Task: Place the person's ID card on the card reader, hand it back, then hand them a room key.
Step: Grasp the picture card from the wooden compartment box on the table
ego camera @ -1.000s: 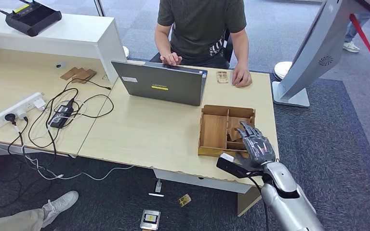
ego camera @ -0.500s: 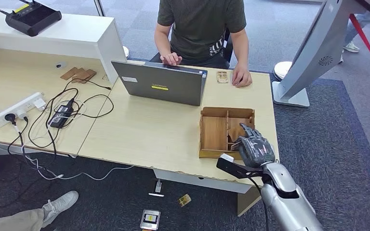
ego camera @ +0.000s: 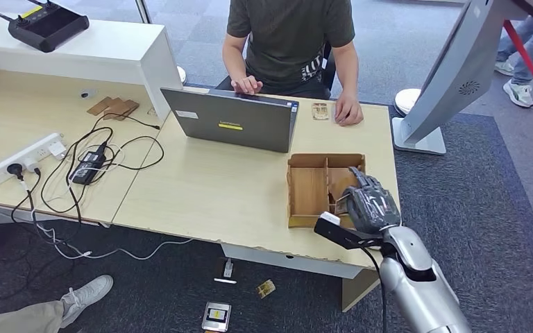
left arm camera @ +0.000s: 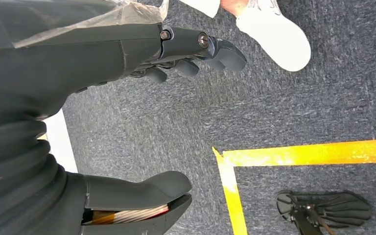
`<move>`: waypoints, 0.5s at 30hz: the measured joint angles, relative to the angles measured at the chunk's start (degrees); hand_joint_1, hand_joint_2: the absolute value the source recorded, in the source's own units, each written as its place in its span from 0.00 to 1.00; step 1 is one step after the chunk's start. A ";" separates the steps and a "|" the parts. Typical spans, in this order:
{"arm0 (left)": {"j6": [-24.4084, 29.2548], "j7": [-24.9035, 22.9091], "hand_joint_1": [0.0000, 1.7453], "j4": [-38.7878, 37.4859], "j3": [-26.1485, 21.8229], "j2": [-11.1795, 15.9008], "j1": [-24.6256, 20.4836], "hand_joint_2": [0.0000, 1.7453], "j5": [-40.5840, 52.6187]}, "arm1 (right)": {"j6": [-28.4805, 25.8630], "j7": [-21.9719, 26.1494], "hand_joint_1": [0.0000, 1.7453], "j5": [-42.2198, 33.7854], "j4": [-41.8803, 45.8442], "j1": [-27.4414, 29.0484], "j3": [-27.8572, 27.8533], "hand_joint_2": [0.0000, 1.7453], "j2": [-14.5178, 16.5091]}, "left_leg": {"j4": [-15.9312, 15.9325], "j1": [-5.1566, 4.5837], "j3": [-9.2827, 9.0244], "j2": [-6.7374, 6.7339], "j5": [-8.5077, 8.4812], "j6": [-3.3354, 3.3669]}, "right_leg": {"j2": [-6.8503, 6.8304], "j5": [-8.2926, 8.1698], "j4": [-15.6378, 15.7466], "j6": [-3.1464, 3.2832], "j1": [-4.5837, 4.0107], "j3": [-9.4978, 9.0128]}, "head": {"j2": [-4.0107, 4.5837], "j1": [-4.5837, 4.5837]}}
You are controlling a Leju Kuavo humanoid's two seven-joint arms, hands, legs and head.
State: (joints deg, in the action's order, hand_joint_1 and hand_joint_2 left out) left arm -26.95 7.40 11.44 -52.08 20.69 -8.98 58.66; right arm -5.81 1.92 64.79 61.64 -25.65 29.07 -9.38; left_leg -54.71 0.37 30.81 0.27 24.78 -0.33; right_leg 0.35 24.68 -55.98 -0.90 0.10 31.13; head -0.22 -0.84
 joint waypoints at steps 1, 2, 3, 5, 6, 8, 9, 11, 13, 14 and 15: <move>0.01 0.01 0.00 0.00 -0.02 0.00 0.00 1.00 0.10 | 0.23 -0.06 1.00 -0.09 0.98 0.03 -0.38 1.00 -0.15 | 0.00 0.00 0.00 0.00 0.00 0.00 | 0.00 0.00 0.00 0.00 0.00 0.00 | 0.00 -0.01; 0.03 0.01 0.00 0.00 -0.04 0.01 0.00 1.00 0.19 | 0.45 -0.13 1.00 -0.18 1.93 0.06 -0.78 1.00 -0.29 | 0.00 0.00 0.00 0.00 0.00 0.00 | 0.00 0.00 0.00 0.00 0.00 0.00 | 0.00 0.00; 0.05 0.03 0.00 -0.01 -0.04 0.00 0.00 1.00 0.28 | 0.67 -0.23 1.00 -0.26 2.86 0.11 -1.18 1.00 -0.43 | 0.00 0.00 0.00 0.00 0.00 0.00 | 0.00 0.00 0.00 0.00 0.00 0.00 | 0.00 0.00; 0.10 0.10 0.00 -0.01 -0.05 0.00 0.01 1.00 0.42 | 0.98 -0.43 1.00 -0.34 4.65 0.31 -1.94 1.00 -0.69 | 0.00 0.00 -0.01 0.00 0.00 0.00 | 0.00 0.00 0.00 0.00 0.00 0.00 | 0.00 0.01; 0.13 0.16 0.00 -0.01 -0.05 0.00 0.01 1.00 0.47 | 1.12 -0.52 1.00 -0.38 5.51 0.47 -2.31 1.00 -0.82 | 0.00 0.00 -0.01 0.00 0.00 0.00 | 0.00 0.00 0.00 0.00 0.00 0.00 | 0.00 0.00; 0.15 0.30 0.00 -0.01 -0.05 -0.01 0.01 1.00 0.56 | 1.31 -0.64 1.00 -0.43 7.07 0.80 -3.04 1.00 -1.01 | 0.00 0.00 -0.01 0.00 0.00 0.00 | 0.00 0.00 0.00 0.00 0.00 0.00 | 0.00 0.00; 0.15 0.35 0.00 -0.01 -0.05 -0.01 0.01 1.00 0.62 | 1.38 -0.71 1.00 -0.50 7.83 0.96 -3.41 1.00 -1.09 | 0.00 0.00 -0.01 0.00 0.00 0.00 | 0.00 0.00 0.00 0.00 0.00 0.00 | 0.00 0.00; 0.16 0.45 0.00 -0.01 -0.05 -0.02 0.01 1.00 0.77 | 1.54 -0.89 1.00 -0.84 9.20 1.23 -4.16 1.00 -1.24 | 0.00 0.00 -0.01 0.00 0.00 0.00 | 0.00 0.00 0.00 0.00 0.00 0.00 | 0.00 -0.01; 0.16 0.68 0.00 -0.01 -0.05 -0.02 0.01 1.00 1.05 | 1.93 -0.90 1.00 -1.71 10.35 1.35 -4.89 1.00 -1.31 | 0.00 0.00 0.00 0.00 0.00 0.00 | 0.00 0.00 0.00 0.00 0.00 0.00 | 0.00 -0.01; 0.16 0.83 0.00 -0.01 -0.05 -0.03 -0.01 1.00 1.26 | 2.22 -0.59 1.00 -2.49 10.84 1.33 -5.25 1.00 -1.28 | 0.00 0.00 0.00 0.00 0.00 0.00 | 0.00 0.00 0.00 0.00 0.00 0.00 | 0.00 -0.01; 0.15 0.95 0.00 -0.01 -0.05 -0.05 -0.04 1.00 1.49 | 2.48 -0.08 1.00 -3.39 11.16 1.19 -5.56 1.00 -1.21 | 0.00 0.00 0.00 0.00 0.00 0.00 | 0.00 -0.01 0.00 0.01 0.00 0.00 | 0.00 -0.01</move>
State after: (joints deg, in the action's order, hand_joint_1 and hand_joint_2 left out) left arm -26.80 8.35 11.43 -52.13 20.64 -9.03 60.15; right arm -3.34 1.84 61.40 72.80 -24.47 23.51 -10.59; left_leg -54.71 0.37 30.81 0.27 24.78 -0.33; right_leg 0.35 24.67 -55.98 -0.89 0.10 31.13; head -0.22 -0.84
